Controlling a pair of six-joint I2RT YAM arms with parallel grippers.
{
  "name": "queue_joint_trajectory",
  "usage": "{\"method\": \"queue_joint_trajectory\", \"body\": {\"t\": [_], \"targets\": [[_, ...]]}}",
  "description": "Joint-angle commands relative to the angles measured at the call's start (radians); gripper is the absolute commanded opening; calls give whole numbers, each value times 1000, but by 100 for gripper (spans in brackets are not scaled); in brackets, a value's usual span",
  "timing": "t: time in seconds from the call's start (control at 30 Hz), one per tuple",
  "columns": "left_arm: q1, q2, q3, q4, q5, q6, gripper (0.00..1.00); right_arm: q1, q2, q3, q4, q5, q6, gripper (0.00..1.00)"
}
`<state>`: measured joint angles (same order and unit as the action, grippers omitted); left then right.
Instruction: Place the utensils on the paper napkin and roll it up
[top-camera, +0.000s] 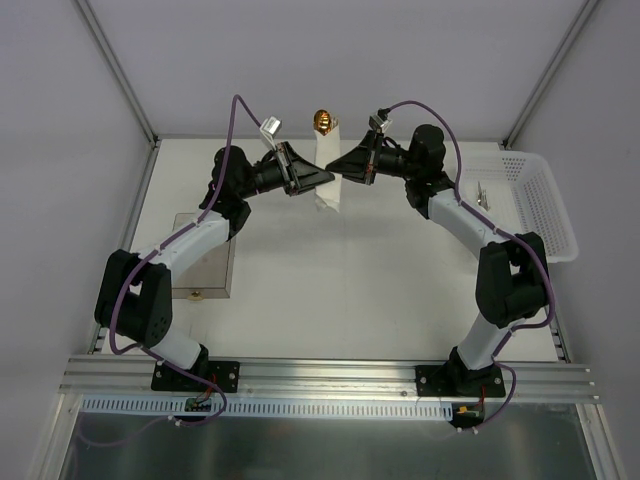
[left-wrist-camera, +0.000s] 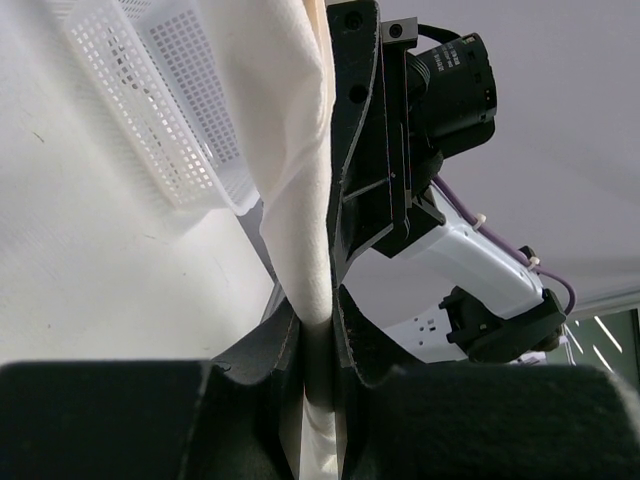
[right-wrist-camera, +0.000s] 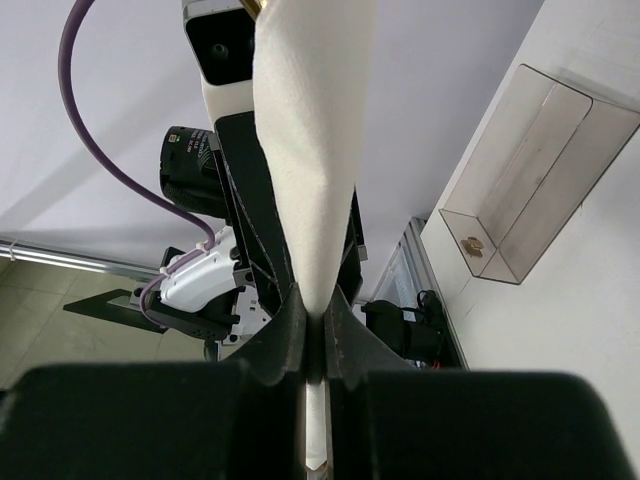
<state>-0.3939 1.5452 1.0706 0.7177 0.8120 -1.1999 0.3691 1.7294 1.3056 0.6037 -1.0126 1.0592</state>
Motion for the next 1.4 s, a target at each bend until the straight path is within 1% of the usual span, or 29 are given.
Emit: {"method": "queue_joint_trajectory", "body": {"t": [0.0,0.03,0.07,0.13,0.17,0.27,0.33,0.37,0.4,0.47,0.5,0.53,0.57,0.6,0.63,0.7,0.73,0.77,0.8,0.83,0.87,0.9,0.97,1.0,1.1,1.2,1.23,1.27,1.37], "targets": [[-16,-16,28,65,36,32,9,-9,7,37,15,-26,-15,0],[-14,-17,34,49,39,48,13,-15,7,38,15,-26,-18,0],[-14,-23,38,34,39,59,22,-19,4,40,13,-27,-21,0],[-10,-27,52,-24,41,91,34,-41,2,44,13,-37,-30,0],[-7,-30,58,-50,41,103,44,-50,-1,46,11,-41,-33,0],[18,-40,72,-142,21,146,55,-84,-11,44,7,-69,-53,0],[36,-45,75,-193,12,169,59,-107,-27,37,-4,-87,-88,0],[47,-46,80,-204,16,177,64,-114,-33,35,-27,-93,-103,0],[65,-45,94,-225,18,187,71,-130,-42,34,-38,-112,-120,0],[79,-39,118,-319,22,252,76,-147,-53,38,-111,-130,-197,0],[85,-34,136,-360,32,281,82,-169,-57,41,-139,-161,-226,0],[87,-25,181,-407,39,346,92,-182,-62,52,-166,-182,-257,0],[87,2,211,-499,52,376,95,-200,-65,57,-218,-207,-309,0],[87,19,236,-532,88,397,98,-241,-67,60,-246,-251,-333,0],[87,39,282,-558,108,419,99,-263,-68,66,-322,-276,-361,0],[87,91,311,-583,151,425,99,-346,-64,116,-480,-328,-526,0],[86,104,325,-584,174,433,99,-367,-60,142,-595,-360,-618,0],[86,119,328,-584,179,439,99,-410,-51,170,-816,-371,-710,0],[86,124,334,-587,177,447,99,-485,-44,216,-897,-392,-842,0],[86,128,336,-590,177,459,99,-522,-36,221,-938,-409,-849,0],[86,136,339,-593,171,464,99,-565,-31,219,-940,-420,-834,0],[86,141,344,-593,171,470,99,-646,-21,224,-941,-428,-814,0],[86,159,356,-600,173,479,99,-725,-7,238,-943,-432,-788,0],[86,165,359,-598,174,480,99,-792,5,248,-943,-425,-772,0],[86,187,373,-600,174,490,99,-884,13,288,-944,-373,-723,0],[86,210,391,-601,173,494,99,-903,-11,297,-990,-302,-738,0],[86,217,405,-603,176,491,99,-900,-39,302,-1034,-243,-767,0],[86,231,413,-603,179,490,99,-894,-51,325,-1146,-215,-863,0],[86,250,431,-604,179,487,99,-862,-73,397,-1358,-123,-1071,0]]}}
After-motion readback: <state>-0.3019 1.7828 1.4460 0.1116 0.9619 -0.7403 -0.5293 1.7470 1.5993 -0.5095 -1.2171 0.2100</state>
